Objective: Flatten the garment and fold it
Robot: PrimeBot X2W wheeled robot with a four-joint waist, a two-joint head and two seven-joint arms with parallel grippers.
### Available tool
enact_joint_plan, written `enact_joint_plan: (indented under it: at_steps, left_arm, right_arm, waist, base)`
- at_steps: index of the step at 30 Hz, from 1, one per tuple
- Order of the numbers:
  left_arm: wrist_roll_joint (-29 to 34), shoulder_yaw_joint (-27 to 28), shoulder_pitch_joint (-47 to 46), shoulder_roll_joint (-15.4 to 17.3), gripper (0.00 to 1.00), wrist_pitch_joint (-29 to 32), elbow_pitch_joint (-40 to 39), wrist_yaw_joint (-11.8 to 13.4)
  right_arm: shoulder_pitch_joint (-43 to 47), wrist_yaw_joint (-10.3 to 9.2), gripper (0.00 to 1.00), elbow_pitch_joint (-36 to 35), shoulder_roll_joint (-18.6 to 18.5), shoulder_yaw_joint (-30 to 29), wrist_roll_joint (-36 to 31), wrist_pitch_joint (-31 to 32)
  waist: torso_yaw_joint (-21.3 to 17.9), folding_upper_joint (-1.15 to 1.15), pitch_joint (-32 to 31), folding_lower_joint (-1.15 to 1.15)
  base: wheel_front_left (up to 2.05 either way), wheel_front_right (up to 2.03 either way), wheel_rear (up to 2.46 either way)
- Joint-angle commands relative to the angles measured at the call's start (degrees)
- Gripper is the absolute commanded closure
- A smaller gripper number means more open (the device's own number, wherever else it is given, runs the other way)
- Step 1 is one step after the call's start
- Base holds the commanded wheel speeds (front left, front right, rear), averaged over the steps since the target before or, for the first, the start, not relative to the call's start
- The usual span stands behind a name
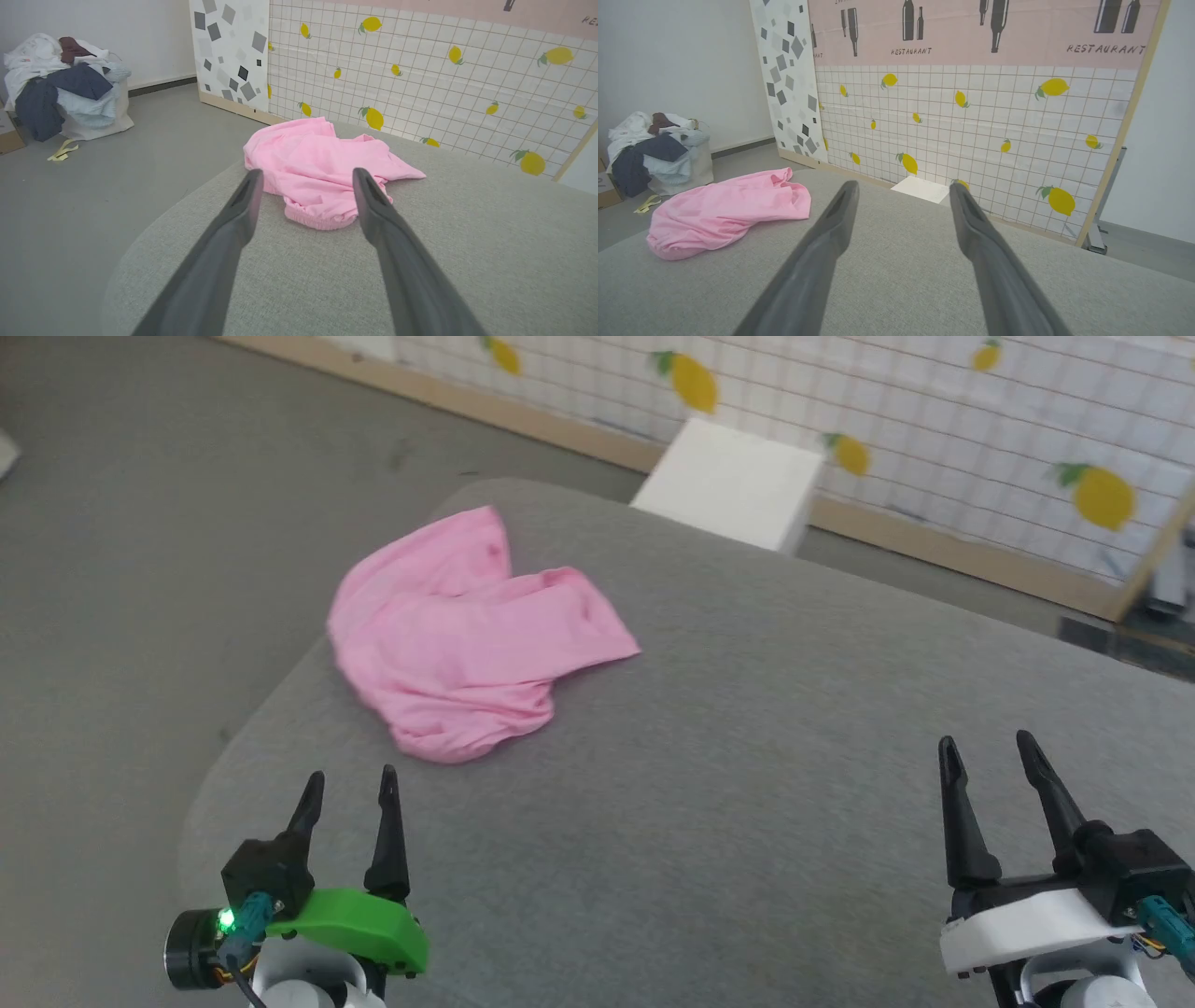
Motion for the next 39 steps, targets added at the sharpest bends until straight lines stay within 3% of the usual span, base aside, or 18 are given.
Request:
enact_joint_plan:
  at_steps: [1, 7, 18, 30, 39]
  left_arm:
    - [-0.4, -0.1, -0.6, 0.2, 0.00, -0.7, 0.4, 0.0]
    - [-0.8, 0.0, -0.1, 0.3, 0.00, -1.4, 0.8, 0.0]
    - [-1.4, 0.2, 0.4, 0.0, 0.00, -2.2, 1.4, 0.5]
    - [-3.9, 1.2, -4.9, -0.3, 0.00, -1.9, 2.6, 0.2]
    - [-11.0, 4.4, -27.4, 1.3, 0.00, 8.4, 10.3, -0.6]
  right_arm:
    - [-0.2, -0.08, 0.00, 0.2, 0.0, 0.0, 0.5, -0.6]
    - [-0.2, -0.08, 0.00, 0.9, 0.1, 0.8, 0.8, -1.3]
    - [-0.1, -0.09, 0.00, 1.3, 0.1, 1.2, 0.6, -2.0]
    - [-1.5, -0.09, 0.00, 0.7, 0.1, 1.8, -0.6, -2.0]
    - [-8.1, -0.09, 0.00, -4.9, 0.1, 2.6, -5.9, -0.1]
  waist:
    - [8.1, 0.00, -0.1, 0.00]
    - [12.3, 0.00, -0.3, 0.00]
    - [13.2, 0.00, -0.3, 0.00]
    - [8.5, 0.00, 3.3, 0.00]
    - [0.4, 0.00, 19.1, 0.00]
  base:
    - [0.00, 0.00, 0.00]
    - [-0.08, -0.08, -0.08]
    - [-0.04, -0.04, -0.04]
    - [0.00, 0.00, 0.00]
    - [0.00, 0.00, 0.00]
